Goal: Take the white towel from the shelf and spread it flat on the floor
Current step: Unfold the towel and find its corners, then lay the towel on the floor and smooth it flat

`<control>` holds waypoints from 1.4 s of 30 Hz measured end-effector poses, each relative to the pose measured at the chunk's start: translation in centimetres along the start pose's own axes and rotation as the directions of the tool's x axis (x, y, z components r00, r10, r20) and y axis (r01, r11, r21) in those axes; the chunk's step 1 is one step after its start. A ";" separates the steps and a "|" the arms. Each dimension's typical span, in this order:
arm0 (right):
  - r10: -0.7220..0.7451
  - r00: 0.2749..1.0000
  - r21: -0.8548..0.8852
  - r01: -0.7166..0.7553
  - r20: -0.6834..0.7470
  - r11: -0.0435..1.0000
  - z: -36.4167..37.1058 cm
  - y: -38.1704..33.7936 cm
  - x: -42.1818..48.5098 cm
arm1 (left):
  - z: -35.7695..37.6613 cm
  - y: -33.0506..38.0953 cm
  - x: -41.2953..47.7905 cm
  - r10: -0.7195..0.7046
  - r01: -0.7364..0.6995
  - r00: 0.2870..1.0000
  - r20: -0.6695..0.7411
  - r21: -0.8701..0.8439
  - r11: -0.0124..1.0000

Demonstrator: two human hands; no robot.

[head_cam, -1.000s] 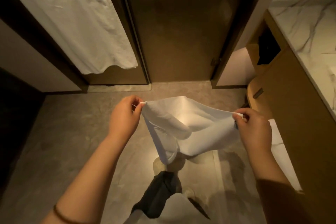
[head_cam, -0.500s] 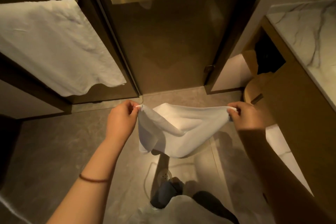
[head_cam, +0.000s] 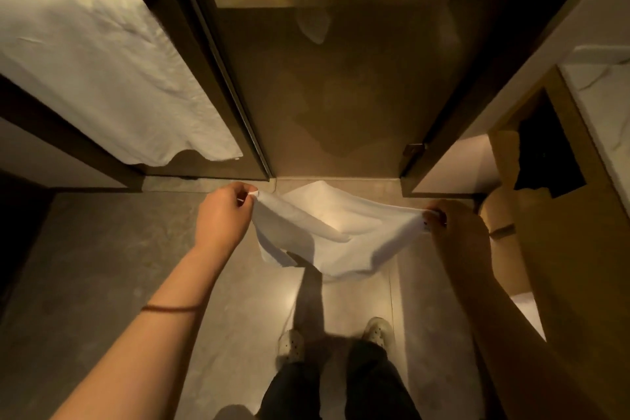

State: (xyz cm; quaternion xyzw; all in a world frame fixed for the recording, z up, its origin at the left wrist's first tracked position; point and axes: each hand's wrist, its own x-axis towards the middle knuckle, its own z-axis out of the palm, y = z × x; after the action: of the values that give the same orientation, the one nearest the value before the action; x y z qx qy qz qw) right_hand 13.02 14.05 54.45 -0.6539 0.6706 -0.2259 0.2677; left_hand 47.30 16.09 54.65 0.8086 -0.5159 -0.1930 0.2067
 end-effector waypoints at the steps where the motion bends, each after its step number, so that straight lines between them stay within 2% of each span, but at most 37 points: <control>1: 0.000 1.000 0.010 0.000 0.024 1.000 -0.1 0.4 1.2 | 0.4 0.4 0.5 -0.021 0.021 1.000 -0.015 0.007 1.000; 9: -0.064 0.996 0.015 0.063 0.060 0.998 0.4 2.4 9.9 | 4.0 2.7 5.2 -0.094 0.091 0.982 -0.163 -0.021 0.996; 12: -0.159 0.977 -0.214 0.187 0.142 0.959 1.0 2.9 12.4 | 5.0 3.1 7.2 -0.083 0.078 0.984 -0.159 -0.037 0.996; 13: -0.160 0.979 -0.201 0.182 0.124 0.962 1.1 3.1 13.0 | 5.2 3.3 8.0 -0.075 0.069 0.986 -0.150 -0.045 0.997; 16: -0.081 0.997 0.048 0.081 -0.007 0.996 1.6 3.2 14.5 | 5.7 3.5 10.3 -0.053 0.044 0.988 -0.148 -0.061 0.997; 17: -0.073 0.997 0.074 0.075 -0.032 0.994 1.9 3.3 15.0 | 5.8 3.5 11.0 -0.044 0.035 0.987 -0.154 -0.063 0.997; 22: -0.065 0.994 0.038 0.069 -0.083 0.997 3.7 3.5 17.2 | 6.9 2.8 14.0 0.017 -0.026 0.984 -0.175 -0.049 0.998; 26: -0.103 0.988 -0.172 0.082 -0.117 0.982 7.2 5.3 18.9 | 9.4 0.6 15.8 0.029 -0.041 0.984 -0.177 -0.060 0.997; 31: -0.184 0.973 -0.163 0.161 -0.142 0.974 14.9 10.6 20.2 | 16.3 -5.1 17.4 0.050 -0.062 0.982 -0.185 -0.060 0.996; 36: -0.245 0.959 -0.181 0.218 -0.142 0.959 25.0 17.8 20.6 | 27.1 -12.6 18.6 0.074 -0.089 0.984 -0.165 -0.085 0.992; 42: -0.341 0.939 -0.257 0.320 -0.039 0.912 36.6 27.7 20.3 | 41.6 -22.4 19.2 0.113 -0.122 0.990 -0.088 -0.095 0.988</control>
State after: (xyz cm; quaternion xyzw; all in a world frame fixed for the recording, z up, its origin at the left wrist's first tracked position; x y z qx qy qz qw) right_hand 15.98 -3.31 7.42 -0.7760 0.5838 -0.2098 0.1141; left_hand 49.96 1.45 5.87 0.7726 -0.5435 -0.1728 0.2791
